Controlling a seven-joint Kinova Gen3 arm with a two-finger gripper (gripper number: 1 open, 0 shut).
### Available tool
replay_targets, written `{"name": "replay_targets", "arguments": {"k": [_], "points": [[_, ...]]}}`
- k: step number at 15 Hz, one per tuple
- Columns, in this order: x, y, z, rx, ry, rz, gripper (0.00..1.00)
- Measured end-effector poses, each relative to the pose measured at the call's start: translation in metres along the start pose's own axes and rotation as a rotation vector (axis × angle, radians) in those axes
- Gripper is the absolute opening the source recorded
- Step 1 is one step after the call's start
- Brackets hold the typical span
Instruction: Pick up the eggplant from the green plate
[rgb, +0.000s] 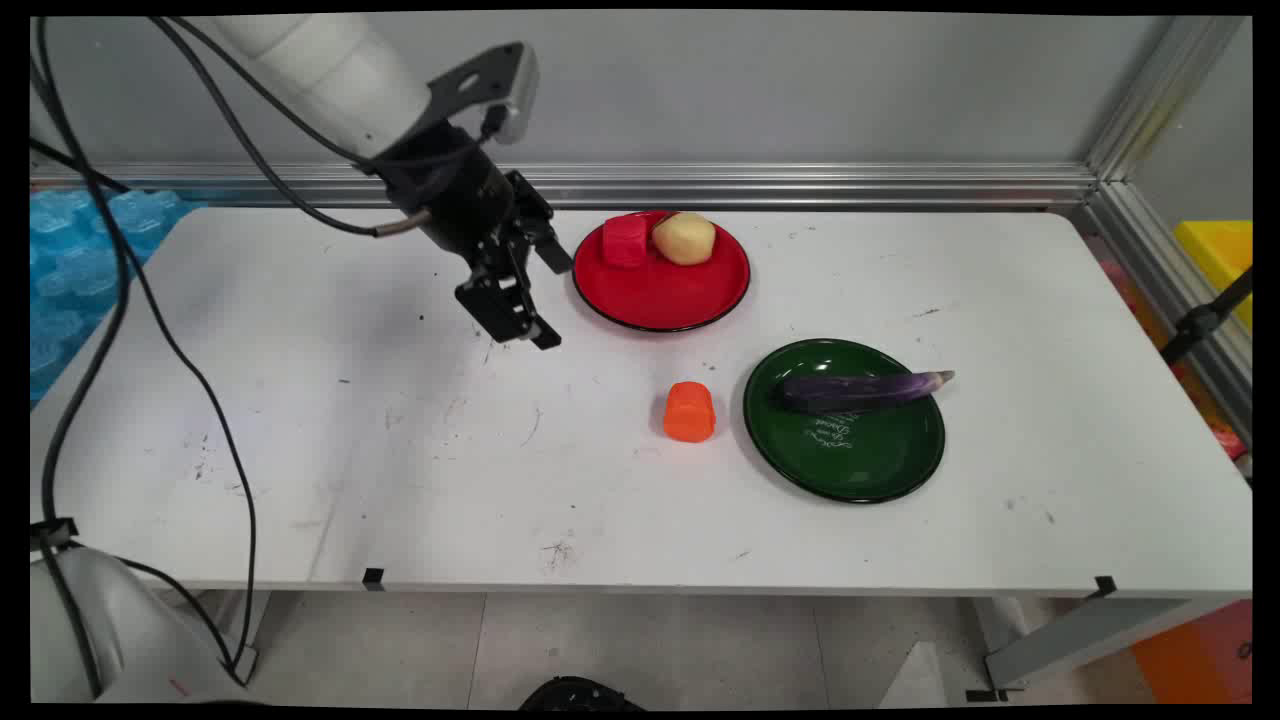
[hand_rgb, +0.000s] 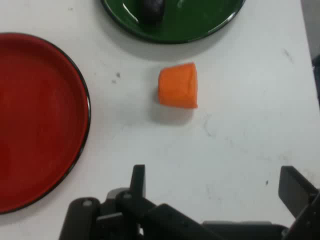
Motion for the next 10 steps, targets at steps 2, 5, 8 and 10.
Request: {"name": "replay_targets", "arguments": {"k": [2,5,8,10], "points": [[0.004,-0.001,-0.009,0.003,0.026,-0.019,1.00],[0.020,-0.001,-0.014,0.005,0.077,-0.046,1.00],[0.046,0.000,-0.011,0.007,0.120,-0.069,1.00],[0.061,0.001,-0.006,0.009,0.140,-0.082,1.00]]}}
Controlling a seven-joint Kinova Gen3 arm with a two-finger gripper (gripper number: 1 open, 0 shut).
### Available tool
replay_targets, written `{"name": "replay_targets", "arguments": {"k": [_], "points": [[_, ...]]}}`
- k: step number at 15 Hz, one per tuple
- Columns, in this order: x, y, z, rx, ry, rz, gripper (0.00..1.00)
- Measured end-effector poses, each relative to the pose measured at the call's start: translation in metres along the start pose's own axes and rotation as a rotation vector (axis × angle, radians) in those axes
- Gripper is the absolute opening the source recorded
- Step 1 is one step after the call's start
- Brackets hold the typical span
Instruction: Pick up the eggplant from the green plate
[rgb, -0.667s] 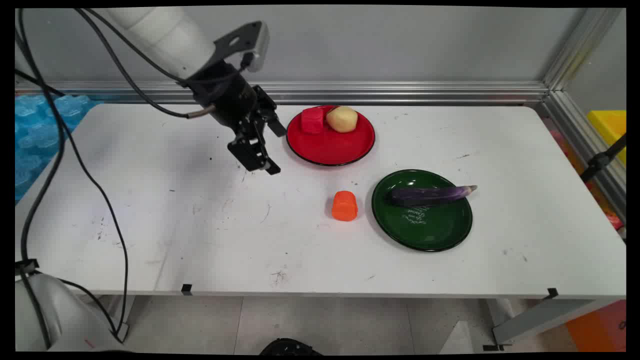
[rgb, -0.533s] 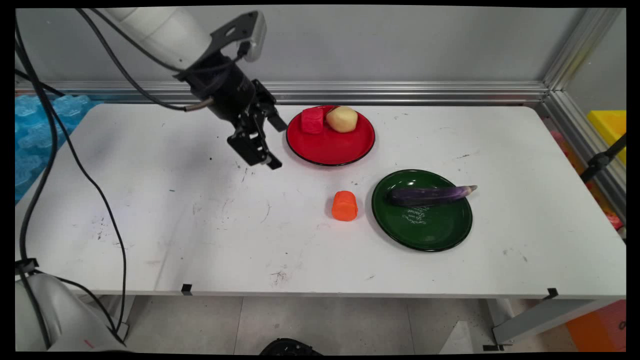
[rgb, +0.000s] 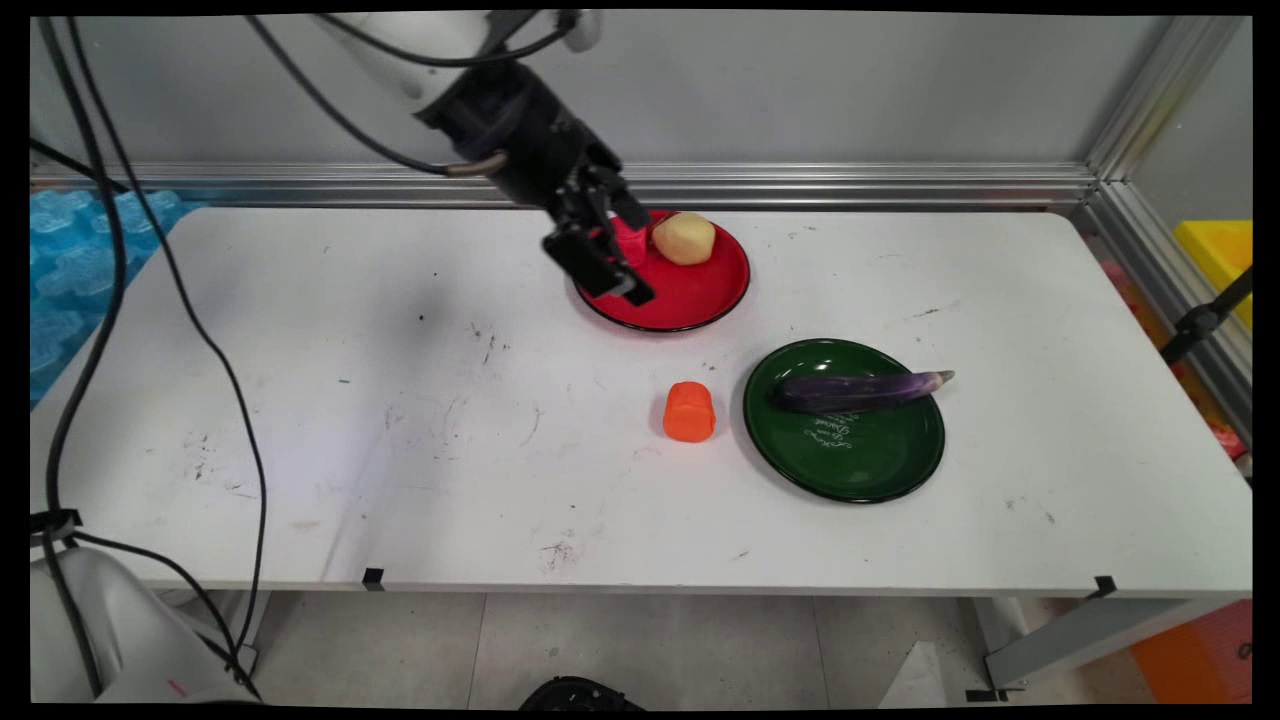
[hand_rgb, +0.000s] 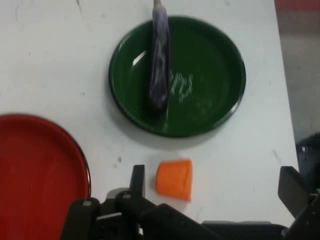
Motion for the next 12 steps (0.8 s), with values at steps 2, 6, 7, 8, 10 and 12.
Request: {"name": "replay_targets", "arguments": {"k": [2,6,7,8,10,12], "points": [[0.015,0.002,0.011,0.005,0.018,-0.012,1.00],[0.036,0.004,0.036,0.012,0.037,-0.014,1.00],[0.041,0.004,0.045,0.016,0.041,-0.014,1.00],[0.046,0.004,0.054,0.020,0.043,-0.013,1.00],[0.056,0.002,0.075,0.029,0.047,-0.013,1.00],[0.064,0.000,0.096,0.038,0.045,-0.006,1.00]]}}
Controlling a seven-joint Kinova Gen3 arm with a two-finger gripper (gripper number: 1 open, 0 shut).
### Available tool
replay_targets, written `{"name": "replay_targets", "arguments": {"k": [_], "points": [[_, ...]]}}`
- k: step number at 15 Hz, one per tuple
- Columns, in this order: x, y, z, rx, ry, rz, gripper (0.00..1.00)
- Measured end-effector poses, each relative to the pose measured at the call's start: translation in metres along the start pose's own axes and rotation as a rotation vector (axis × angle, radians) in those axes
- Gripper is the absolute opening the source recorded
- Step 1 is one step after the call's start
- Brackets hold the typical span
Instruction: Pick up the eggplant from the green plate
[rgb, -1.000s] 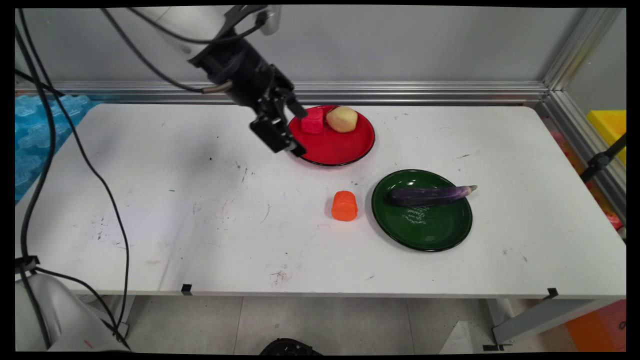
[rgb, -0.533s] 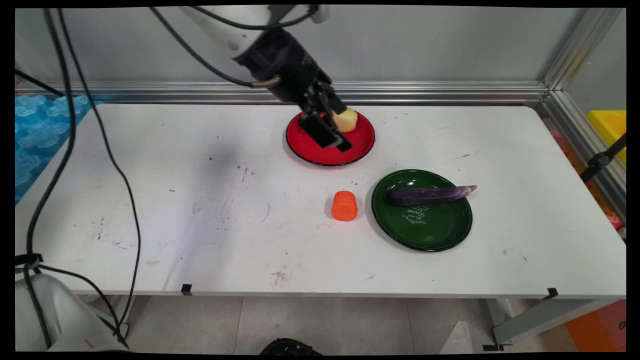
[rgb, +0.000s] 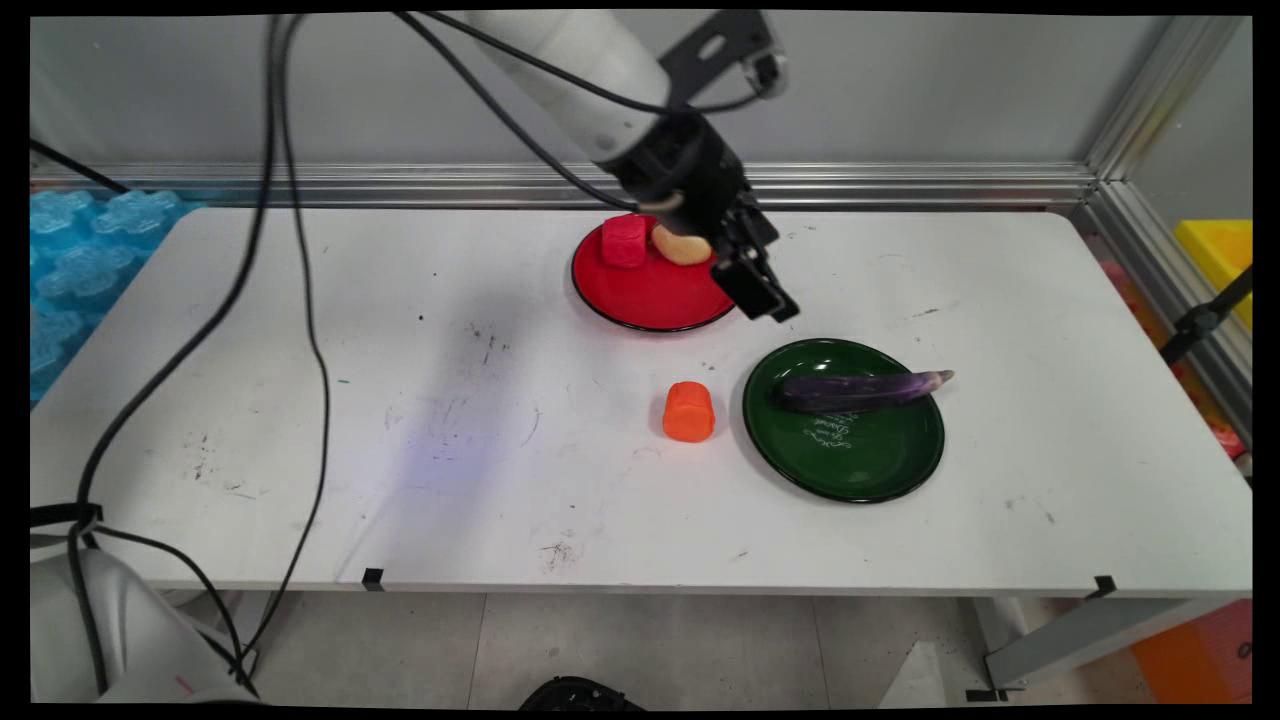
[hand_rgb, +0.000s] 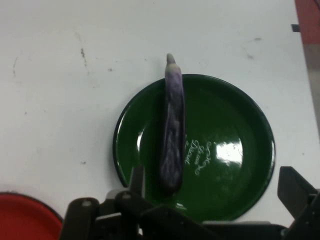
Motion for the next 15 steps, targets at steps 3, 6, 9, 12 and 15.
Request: {"name": "replay_targets", "arguments": {"k": [3,6,9,12,15], "points": [[0.006,-0.002,0.029,0.008,-0.012,0.018,1.00],[0.009,-0.005,0.062,0.017,-0.029,0.033,1.00],[0.010,-0.008,0.088,0.020,-0.046,0.041,1.00],[0.007,-0.011,0.114,0.020,-0.068,0.046,1.00],[0.004,-0.014,0.142,0.016,-0.093,0.050,1.00]]}}
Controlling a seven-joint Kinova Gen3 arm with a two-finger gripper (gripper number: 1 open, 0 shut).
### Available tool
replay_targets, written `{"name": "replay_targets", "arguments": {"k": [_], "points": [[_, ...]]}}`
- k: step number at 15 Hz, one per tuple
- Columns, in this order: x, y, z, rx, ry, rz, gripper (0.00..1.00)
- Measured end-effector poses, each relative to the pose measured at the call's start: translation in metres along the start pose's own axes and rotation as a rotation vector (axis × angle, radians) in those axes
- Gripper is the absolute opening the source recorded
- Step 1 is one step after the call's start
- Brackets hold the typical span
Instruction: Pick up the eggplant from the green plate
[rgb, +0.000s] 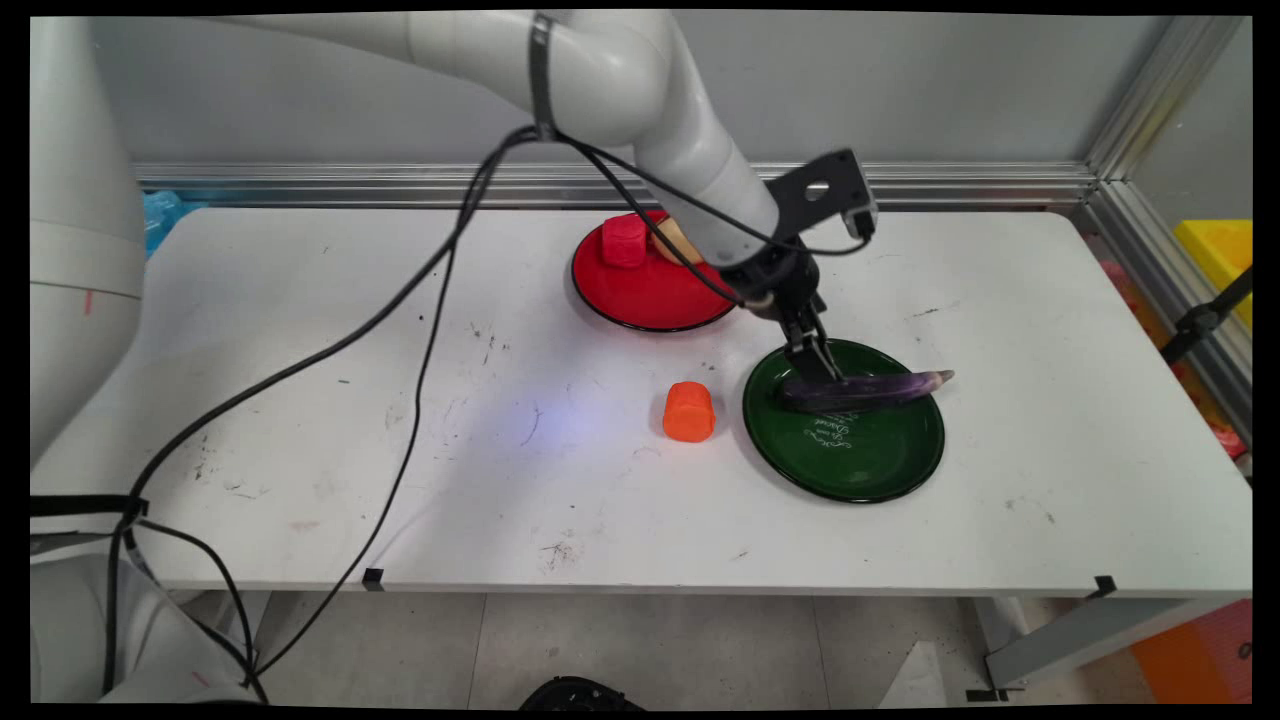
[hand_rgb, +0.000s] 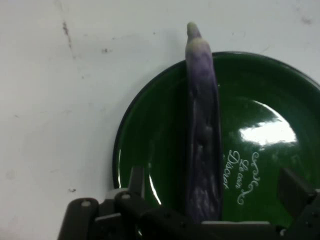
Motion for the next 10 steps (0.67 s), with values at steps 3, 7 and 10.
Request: {"name": "replay_targets", "arguments": {"k": [3,7,10], "points": [[0.000,-0.002,0.025,-0.007,-0.021,0.002,1.00],[-0.002,-0.004,0.052,-0.017,-0.045,0.005,1.00],[-0.004,-0.007,0.065,-0.023,-0.055,0.010,1.00]]}}
